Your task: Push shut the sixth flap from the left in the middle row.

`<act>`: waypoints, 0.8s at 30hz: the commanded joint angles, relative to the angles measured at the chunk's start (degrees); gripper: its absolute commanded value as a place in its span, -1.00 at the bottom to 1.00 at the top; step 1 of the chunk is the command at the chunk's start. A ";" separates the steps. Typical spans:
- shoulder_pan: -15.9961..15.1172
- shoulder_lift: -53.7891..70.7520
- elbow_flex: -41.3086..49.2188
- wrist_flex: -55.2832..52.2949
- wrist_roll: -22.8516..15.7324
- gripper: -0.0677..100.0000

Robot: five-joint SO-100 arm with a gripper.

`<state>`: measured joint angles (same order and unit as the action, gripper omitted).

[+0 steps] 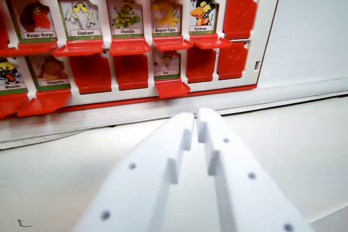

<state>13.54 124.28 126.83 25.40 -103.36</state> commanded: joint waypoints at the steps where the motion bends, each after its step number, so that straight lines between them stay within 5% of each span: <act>1: 0.00 -3.16 -1.41 -4.75 0.00 -1.00; 24: -0.44 -29.44 -19.60 -10.72 3.25 -1.00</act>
<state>12.83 95.27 115.05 16.44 -100.72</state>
